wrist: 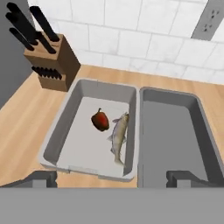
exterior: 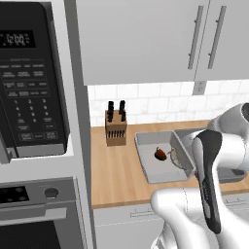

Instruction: Place one bell pepper and one fish in each tupperware on the nearby counter, to pack two identical lunches.

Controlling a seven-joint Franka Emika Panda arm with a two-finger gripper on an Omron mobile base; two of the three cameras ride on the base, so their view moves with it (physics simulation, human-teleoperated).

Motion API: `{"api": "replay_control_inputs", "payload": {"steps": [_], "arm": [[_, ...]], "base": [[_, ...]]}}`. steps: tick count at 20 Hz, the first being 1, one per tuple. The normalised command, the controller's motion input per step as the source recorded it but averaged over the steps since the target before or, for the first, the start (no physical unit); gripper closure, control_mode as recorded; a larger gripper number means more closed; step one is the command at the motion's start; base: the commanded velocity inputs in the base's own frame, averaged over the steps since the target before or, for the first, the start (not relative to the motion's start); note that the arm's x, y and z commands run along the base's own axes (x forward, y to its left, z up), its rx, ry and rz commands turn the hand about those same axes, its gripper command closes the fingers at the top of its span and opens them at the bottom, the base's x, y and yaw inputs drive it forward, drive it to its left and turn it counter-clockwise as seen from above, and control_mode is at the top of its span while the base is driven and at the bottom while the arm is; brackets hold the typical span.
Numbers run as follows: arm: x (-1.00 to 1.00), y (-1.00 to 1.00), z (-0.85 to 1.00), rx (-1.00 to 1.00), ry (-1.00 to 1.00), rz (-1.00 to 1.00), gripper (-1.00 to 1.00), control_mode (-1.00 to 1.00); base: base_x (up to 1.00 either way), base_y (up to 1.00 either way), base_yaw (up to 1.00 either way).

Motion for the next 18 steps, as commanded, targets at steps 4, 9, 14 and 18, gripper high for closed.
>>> {"api": "replay_control_inputs", "payload": {"steps": [4,9,14,18], "arm": [[-0.92,0.34,0.04,0.02,-0.15,-0.07,-1.0,-1.0],[-0.62,0.44,0.0,-0.01,-0.02,-0.01,-1.0,-1.0],[-0.35,0.05,0.0,0.0,0.0,0.0,-1.0,1.0],[0.0,0.0,0.0,0.0,0.0,0.0,-1.0,1.0]], "base": [[0.0,0.0,0.0],[0.0,0.0,0.0],[-0.31,0.0,0.0],[-0.99,0.0,0.0]]}}
